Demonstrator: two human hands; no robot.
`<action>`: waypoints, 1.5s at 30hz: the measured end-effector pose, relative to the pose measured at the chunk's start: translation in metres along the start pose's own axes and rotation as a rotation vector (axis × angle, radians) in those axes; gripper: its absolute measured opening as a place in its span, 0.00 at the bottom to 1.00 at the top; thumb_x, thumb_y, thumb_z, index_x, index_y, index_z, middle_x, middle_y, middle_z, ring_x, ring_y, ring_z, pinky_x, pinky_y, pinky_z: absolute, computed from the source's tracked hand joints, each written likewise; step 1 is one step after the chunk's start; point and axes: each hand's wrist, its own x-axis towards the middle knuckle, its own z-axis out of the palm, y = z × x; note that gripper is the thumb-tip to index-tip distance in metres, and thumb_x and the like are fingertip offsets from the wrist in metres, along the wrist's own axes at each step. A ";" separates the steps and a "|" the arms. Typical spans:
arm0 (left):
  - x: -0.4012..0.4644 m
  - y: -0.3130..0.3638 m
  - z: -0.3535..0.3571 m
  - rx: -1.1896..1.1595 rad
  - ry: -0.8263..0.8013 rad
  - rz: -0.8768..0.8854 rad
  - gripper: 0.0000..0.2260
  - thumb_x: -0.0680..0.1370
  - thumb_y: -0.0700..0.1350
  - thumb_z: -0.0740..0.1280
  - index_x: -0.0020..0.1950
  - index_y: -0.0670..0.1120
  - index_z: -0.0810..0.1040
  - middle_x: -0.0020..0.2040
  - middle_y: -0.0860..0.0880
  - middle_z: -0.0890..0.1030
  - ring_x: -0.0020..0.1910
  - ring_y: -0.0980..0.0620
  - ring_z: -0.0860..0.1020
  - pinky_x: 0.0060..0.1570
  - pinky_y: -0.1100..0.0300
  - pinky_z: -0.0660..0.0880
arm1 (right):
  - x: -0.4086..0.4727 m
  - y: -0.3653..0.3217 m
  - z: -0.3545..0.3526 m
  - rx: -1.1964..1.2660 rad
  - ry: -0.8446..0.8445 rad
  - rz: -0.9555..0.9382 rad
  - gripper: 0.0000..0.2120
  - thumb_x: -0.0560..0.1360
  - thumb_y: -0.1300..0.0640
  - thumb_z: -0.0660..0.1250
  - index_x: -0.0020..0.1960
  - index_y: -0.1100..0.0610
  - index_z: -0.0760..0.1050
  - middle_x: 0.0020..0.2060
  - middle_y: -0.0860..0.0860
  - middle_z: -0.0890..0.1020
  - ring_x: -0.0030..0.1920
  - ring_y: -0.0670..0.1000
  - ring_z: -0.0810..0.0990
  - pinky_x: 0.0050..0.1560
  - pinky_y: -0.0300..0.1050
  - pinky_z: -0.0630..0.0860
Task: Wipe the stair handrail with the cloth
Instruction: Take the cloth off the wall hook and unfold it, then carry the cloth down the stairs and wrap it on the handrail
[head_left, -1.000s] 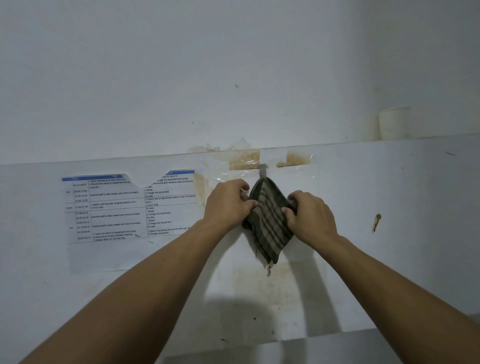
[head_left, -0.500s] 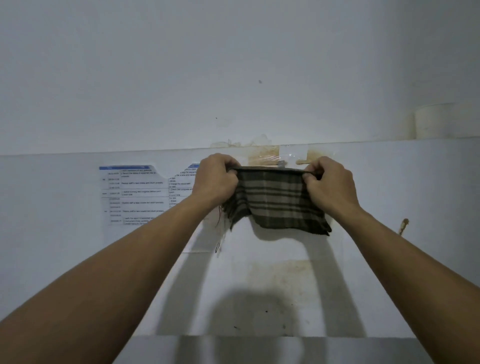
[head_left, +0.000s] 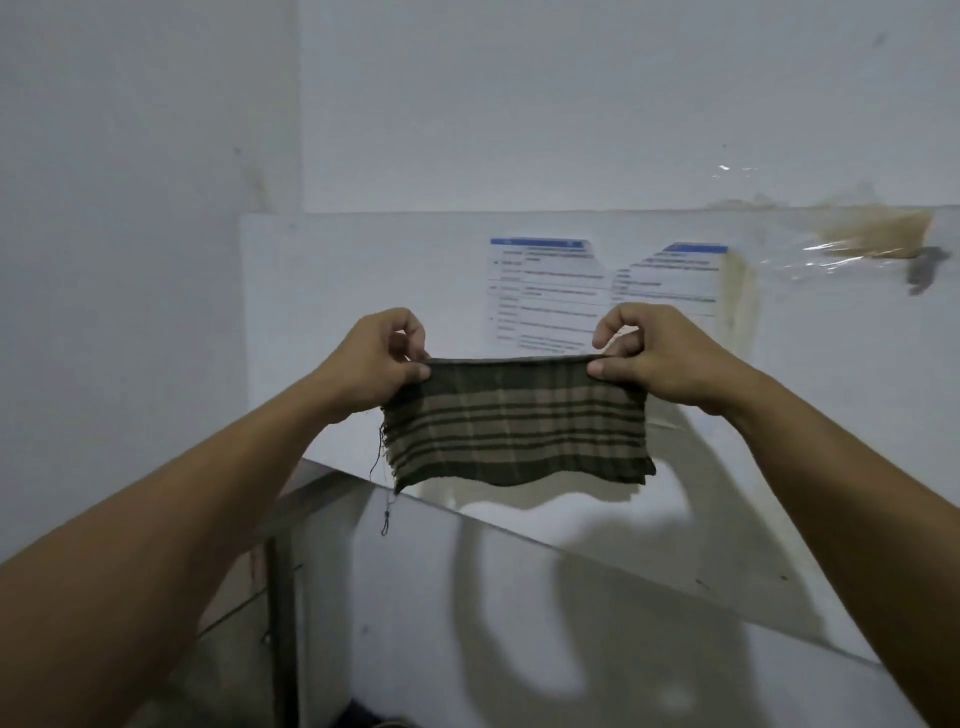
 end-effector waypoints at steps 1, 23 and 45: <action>-0.009 -0.017 -0.018 0.012 -0.010 -0.028 0.11 0.74 0.30 0.66 0.39 0.44 0.71 0.42 0.37 0.80 0.36 0.47 0.74 0.28 0.64 0.70 | 0.010 -0.009 0.021 0.020 -0.052 -0.024 0.08 0.70 0.61 0.73 0.46 0.58 0.75 0.30 0.51 0.82 0.32 0.47 0.80 0.36 0.42 0.75; -0.357 -0.144 -0.327 0.439 0.652 -0.830 0.15 0.73 0.33 0.69 0.57 0.48 0.82 0.53 0.49 0.82 0.49 0.52 0.80 0.36 0.75 0.74 | 0.061 -0.352 0.444 0.329 -0.868 -0.814 0.17 0.69 0.64 0.72 0.56 0.53 0.81 0.46 0.45 0.82 0.46 0.43 0.80 0.40 0.34 0.74; -0.727 0.110 -0.336 0.888 1.394 -1.532 0.21 0.70 0.35 0.73 0.60 0.51 0.79 0.56 0.50 0.79 0.54 0.53 0.77 0.55 0.59 0.76 | -0.300 -0.713 0.526 0.781 -1.313 -1.741 0.21 0.70 0.65 0.72 0.62 0.55 0.78 0.52 0.49 0.79 0.54 0.52 0.78 0.56 0.50 0.78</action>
